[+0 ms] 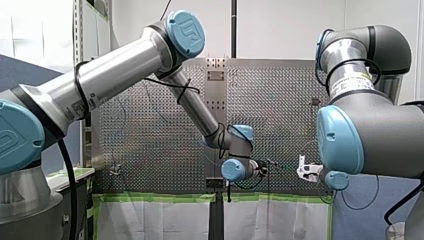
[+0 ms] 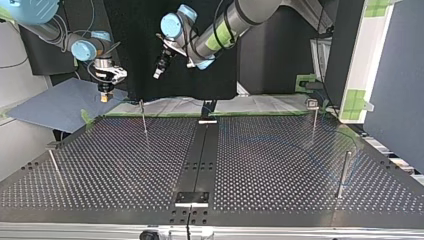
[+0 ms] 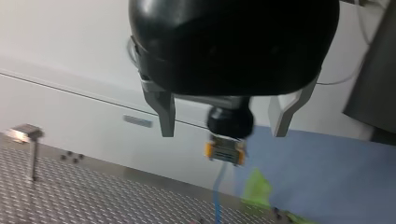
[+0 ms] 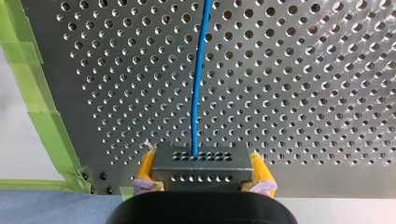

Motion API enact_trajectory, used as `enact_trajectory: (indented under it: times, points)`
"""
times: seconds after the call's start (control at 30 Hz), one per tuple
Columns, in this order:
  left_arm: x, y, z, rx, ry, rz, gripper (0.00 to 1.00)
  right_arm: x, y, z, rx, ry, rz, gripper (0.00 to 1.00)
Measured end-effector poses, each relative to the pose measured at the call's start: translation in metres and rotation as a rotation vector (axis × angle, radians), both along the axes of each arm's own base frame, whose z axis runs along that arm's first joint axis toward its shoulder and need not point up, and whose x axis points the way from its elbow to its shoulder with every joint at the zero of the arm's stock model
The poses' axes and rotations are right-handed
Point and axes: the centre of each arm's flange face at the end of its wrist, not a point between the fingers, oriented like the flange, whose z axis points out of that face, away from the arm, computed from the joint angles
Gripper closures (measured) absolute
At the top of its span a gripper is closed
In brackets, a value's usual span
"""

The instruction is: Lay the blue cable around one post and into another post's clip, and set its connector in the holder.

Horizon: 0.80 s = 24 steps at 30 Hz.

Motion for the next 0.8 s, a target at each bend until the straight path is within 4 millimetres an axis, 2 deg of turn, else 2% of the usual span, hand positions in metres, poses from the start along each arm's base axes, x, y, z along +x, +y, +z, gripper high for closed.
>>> enact_trajectory:
  times: [0.23,0.47,0.57,0.8]
  points:
    - [-0.026,0.000,0.021,-0.035,-0.013,0.000,0.00,-0.002,0.000,0.000,0.005,0.000,-0.004,1.00]
    - [-0.066,-0.003,0.046,-0.100,-0.034,0.003,0.00,-0.002,0.001,-0.001,0.015,-0.006,-0.005,1.00]
    - [-0.077,0.001,0.058,-0.117,-0.043,0.011,0.00,-0.003,0.001,-0.002,0.022,-0.012,-0.007,1.00]
    - [-0.081,0.015,0.081,-0.190,-0.053,0.021,0.00,-0.002,0.001,-0.001,0.016,-0.028,-0.008,1.00]
